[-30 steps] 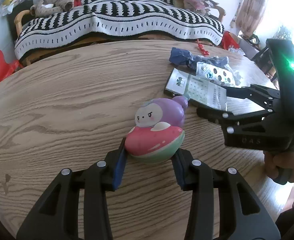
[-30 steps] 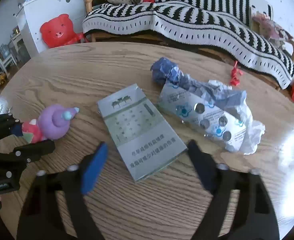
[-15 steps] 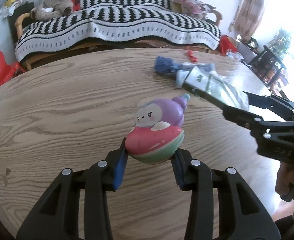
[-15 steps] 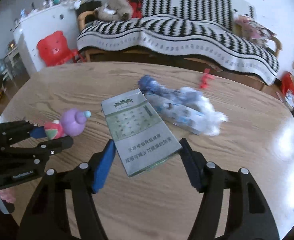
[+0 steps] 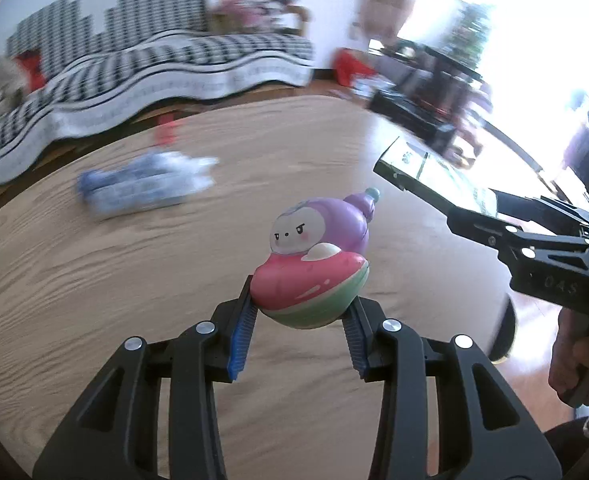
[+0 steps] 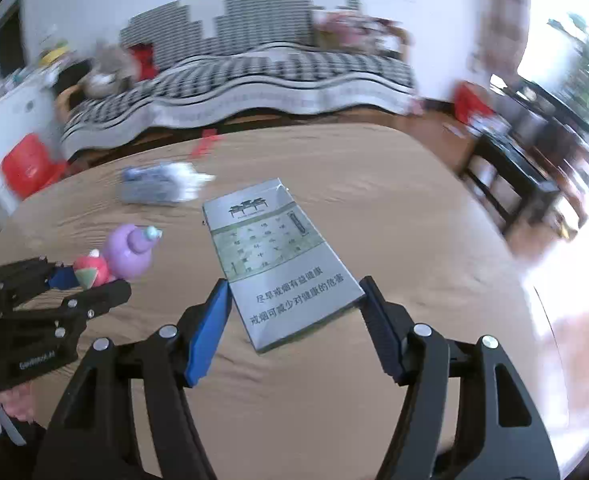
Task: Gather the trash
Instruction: 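Carry both items over the black bin and open both tools to drop them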
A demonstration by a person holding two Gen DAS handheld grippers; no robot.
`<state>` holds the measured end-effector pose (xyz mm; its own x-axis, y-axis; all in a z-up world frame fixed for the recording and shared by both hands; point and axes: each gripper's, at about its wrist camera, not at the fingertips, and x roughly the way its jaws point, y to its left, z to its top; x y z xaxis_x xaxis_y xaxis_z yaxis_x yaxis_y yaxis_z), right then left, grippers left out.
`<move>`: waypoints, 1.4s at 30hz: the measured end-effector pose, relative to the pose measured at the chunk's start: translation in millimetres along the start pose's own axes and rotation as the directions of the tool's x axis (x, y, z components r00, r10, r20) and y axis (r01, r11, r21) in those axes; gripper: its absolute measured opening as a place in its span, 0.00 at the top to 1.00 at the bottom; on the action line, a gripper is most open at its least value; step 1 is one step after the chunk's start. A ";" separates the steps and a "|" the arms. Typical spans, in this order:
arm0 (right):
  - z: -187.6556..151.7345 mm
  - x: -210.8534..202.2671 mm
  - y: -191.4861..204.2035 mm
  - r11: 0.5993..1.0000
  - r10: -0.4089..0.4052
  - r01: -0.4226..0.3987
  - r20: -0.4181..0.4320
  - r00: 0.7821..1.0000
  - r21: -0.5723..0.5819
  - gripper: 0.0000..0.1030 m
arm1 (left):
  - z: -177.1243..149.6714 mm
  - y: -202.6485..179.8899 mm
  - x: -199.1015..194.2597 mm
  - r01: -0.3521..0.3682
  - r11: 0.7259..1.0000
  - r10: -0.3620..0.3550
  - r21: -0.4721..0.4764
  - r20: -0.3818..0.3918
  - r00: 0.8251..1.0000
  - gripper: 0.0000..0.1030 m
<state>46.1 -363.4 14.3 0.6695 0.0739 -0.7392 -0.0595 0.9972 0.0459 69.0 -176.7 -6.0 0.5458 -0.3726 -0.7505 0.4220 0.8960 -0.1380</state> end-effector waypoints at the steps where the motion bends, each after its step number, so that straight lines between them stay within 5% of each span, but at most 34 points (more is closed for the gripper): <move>1: -8.9 -10.2 -22.0 0.999 -0.021 0.021 -0.001 1.000 0.037 0.38 | 1.0 -20.7 4.1 0.023 0.999 -0.023 0.023 -0.003 1.000 0.62; 9: -84.5 -73.3 -164.1 0.951 -0.169 0.168 -0.021 0.985 0.258 0.38 | -7.1 -169.5 36.2 0.202 0.959 -0.194 0.198 -0.059 0.979 0.62; 19: -187.1 -112.4 -290.5 0.835 -0.218 0.246 -0.114 0.969 0.493 0.38 | -51.0 -307.2 77.5 0.375 0.857 -0.322 0.354 -0.201 0.925 0.62; 24: -214.2 -109.1 -317.6 0.792 -0.195 0.251 -0.159 0.968 0.556 0.38 | -68.5 -332.2 105.8 0.408 0.832 -0.321 0.376 -0.274 0.907 0.62; 28: -224.1 -106.1 -326.5 0.773 -0.182 0.252 -0.177 0.967 0.583 0.38 | -70.8 -335.0 126.9 0.405 0.839 -0.305 0.364 -0.302 0.903 0.62; 42: -218.8 -101.0 -328.6 0.764 -0.177 0.253 -0.185 0.967 0.594 0.37 | -72.8 -344.3 136.4 0.408 0.836 -0.299 0.366 -0.320 0.899 0.61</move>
<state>-164.0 -701.5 -73.2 0.5205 -0.1070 -0.8471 0.5638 0.7881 0.2469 -54.6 -518.4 -108.0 0.1326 -0.5254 -0.8405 0.8406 0.5089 -0.1855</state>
